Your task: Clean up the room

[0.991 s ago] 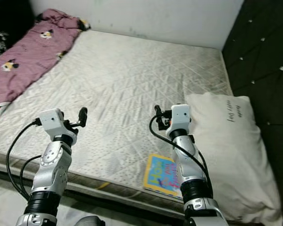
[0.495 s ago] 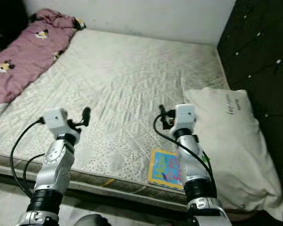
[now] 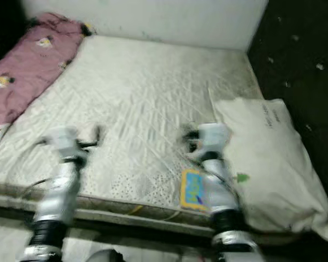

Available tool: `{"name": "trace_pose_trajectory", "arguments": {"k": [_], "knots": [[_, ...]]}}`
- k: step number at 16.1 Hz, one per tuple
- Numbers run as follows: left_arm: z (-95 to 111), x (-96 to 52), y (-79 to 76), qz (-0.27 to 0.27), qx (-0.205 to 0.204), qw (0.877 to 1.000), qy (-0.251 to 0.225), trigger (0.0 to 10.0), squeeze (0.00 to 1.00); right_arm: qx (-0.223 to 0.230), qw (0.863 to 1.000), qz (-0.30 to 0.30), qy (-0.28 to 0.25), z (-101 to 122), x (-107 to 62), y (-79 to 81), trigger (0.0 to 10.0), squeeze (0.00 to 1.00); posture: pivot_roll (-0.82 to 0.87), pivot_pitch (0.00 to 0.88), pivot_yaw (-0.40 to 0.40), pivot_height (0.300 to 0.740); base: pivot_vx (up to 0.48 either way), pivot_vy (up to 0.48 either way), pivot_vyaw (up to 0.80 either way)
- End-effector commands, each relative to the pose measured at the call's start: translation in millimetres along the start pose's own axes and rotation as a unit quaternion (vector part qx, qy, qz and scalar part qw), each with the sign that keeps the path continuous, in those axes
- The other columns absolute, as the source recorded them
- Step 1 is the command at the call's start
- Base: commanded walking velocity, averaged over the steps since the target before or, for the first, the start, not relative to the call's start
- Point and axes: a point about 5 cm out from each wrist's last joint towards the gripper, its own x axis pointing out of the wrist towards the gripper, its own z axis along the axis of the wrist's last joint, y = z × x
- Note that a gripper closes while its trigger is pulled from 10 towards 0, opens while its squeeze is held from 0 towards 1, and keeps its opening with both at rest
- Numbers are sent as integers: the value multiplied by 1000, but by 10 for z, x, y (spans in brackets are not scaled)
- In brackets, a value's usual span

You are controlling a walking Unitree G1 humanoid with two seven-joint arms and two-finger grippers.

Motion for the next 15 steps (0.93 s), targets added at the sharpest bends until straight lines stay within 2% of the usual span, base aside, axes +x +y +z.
{"name": "trace_pose_trajectory", "arguments": {"k": [1, 7, 9, 11, 15], "knots": [[-9, 9, -91, -10, -2, 1000, 1, 10000, 0, -9, 1000, -12, -4, 36, 9, -105, 10000, 0, -3, 0, 11, 740, 0, 480, 0], [-14, 17, -98, -10, -2, 1000, 2, 10000, 0, -10, 1000, -12, -2, 33, 10, -109, 10000, 0, -7, 0, 11, 740, 0, 480, 0], [-16, 22, -102, -10, -2, 1000, 3, 10000, 0, -11, 1000, -12, 0, 31, 13, -109, 10000, 0, -8, 0, 11, 740, 0, 480, -800], [-15, 25, -112, -13, 0, 1000, -1, 10000, 0, -12, 1000, -11, 1, 23, 13, -105, 10000, 0, -10, 0, 12, 740, 0, 390, 0], [18, 21, -138, -33, 1, 999, -13, 10000, 0, -14, 1000, -11, 3, 18, 15, -115, 10000, 0, -14, 0, 12, 740, 0, 0, 0]]}}
